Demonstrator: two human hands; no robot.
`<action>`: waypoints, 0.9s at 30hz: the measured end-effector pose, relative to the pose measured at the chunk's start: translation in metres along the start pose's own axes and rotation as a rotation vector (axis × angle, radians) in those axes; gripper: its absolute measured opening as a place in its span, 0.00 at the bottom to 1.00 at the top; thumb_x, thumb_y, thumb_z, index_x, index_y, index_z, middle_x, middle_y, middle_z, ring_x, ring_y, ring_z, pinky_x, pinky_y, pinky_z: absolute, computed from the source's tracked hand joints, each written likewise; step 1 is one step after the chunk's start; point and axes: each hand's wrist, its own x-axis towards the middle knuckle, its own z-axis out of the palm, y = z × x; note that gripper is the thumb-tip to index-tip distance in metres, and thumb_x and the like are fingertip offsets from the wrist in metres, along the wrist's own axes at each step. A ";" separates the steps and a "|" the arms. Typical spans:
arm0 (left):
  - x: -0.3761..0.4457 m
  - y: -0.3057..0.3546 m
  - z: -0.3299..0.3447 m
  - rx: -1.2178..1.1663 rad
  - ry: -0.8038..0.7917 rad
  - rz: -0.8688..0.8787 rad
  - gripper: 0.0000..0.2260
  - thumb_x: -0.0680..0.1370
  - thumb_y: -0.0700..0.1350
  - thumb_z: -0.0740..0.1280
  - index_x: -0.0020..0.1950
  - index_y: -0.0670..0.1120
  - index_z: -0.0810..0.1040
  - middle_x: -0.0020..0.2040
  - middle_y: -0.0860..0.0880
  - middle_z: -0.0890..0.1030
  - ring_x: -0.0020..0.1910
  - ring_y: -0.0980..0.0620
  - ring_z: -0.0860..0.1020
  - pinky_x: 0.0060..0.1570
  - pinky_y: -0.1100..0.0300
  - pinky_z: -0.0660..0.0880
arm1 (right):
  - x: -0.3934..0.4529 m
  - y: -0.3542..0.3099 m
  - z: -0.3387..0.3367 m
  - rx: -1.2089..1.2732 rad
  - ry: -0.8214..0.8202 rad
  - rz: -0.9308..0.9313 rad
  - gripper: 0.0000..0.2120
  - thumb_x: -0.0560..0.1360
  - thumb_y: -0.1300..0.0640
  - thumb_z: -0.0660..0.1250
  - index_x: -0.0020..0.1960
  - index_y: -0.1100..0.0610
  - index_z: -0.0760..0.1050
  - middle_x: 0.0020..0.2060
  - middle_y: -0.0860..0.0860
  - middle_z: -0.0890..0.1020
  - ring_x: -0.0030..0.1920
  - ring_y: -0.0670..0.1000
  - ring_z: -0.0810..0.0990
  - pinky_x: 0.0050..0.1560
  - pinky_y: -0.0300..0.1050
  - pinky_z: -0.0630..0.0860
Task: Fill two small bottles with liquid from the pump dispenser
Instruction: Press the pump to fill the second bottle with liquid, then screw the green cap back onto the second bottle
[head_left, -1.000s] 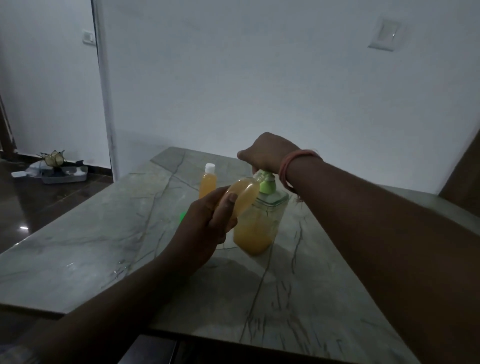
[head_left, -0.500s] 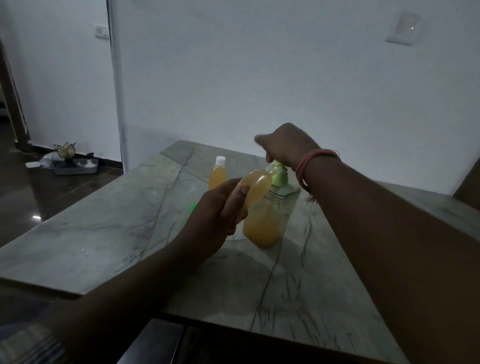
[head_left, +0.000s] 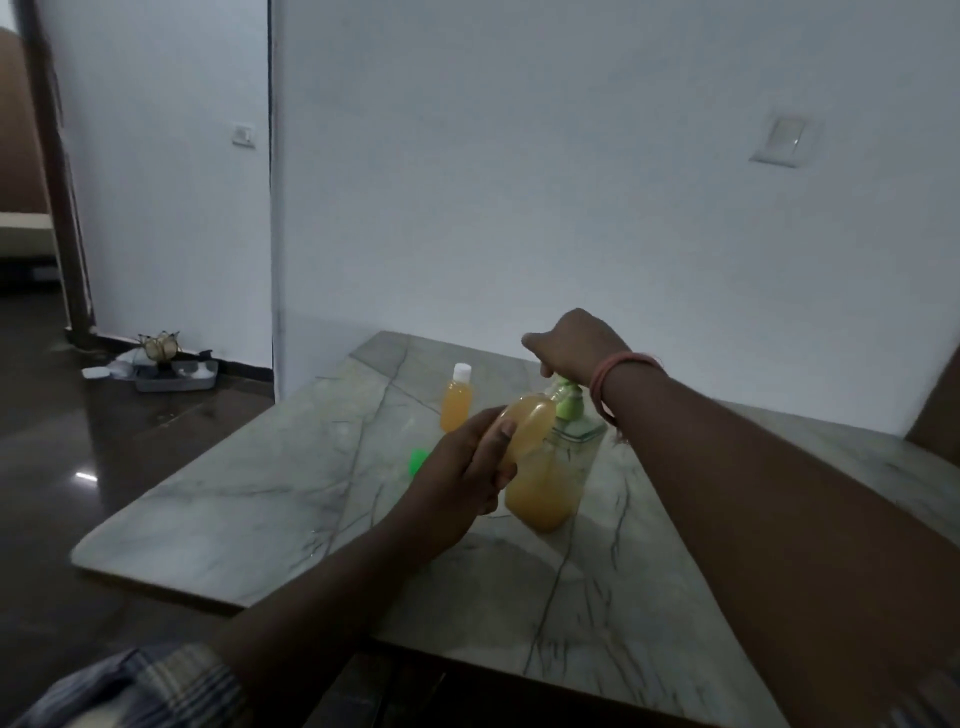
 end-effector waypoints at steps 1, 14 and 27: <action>0.000 0.001 0.000 -0.008 -0.005 -0.001 0.15 0.84 0.54 0.55 0.67 0.51 0.73 0.34 0.48 0.74 0.30 0.54 0.71 0.29 0.59 0.70 | -0.001 0.001 -0.001 0.085 0.027 0.010 0.17 0.74 0.50 0.64 0.34 0.59 0.81 0.27 0.49 0.81 0.29 0.51 0.77 0.33 0.42 0.70; 0.000 0.022 -0.023 -0.322 0.054 -0.110 0.15 0.84 0.52 0.55 0.68 0.50 0.70 0.44 0.43 0.81 0.38 0.48 0.75 0.39 0.52 0.74 | -0.037 -0.028 -0.034 0.785 0.577 -0.132 0.24 0.82 0.48 0.60 0.30 0.57 0.76 0.22 0.47 0.74 0.26 0.46 0.73 0.33 0.40 0.69; -0.045 0.017 -0.091 0.144 0.484 -0.151 0.13 0.85 0.50 0.54 0.63 0.49 0.74 0.54 0.51 0.82 0.51 0.48 0.79 0.48 0.53 0.75 | -0.094 -0.023 0.128 0.217 -0.073 -0.163 0.18 0.79 0.43 0.62 0.61 0.54 0.70 0.54 0.54 0.76 0.51 0.54 0.80 0.50 0.50 0.78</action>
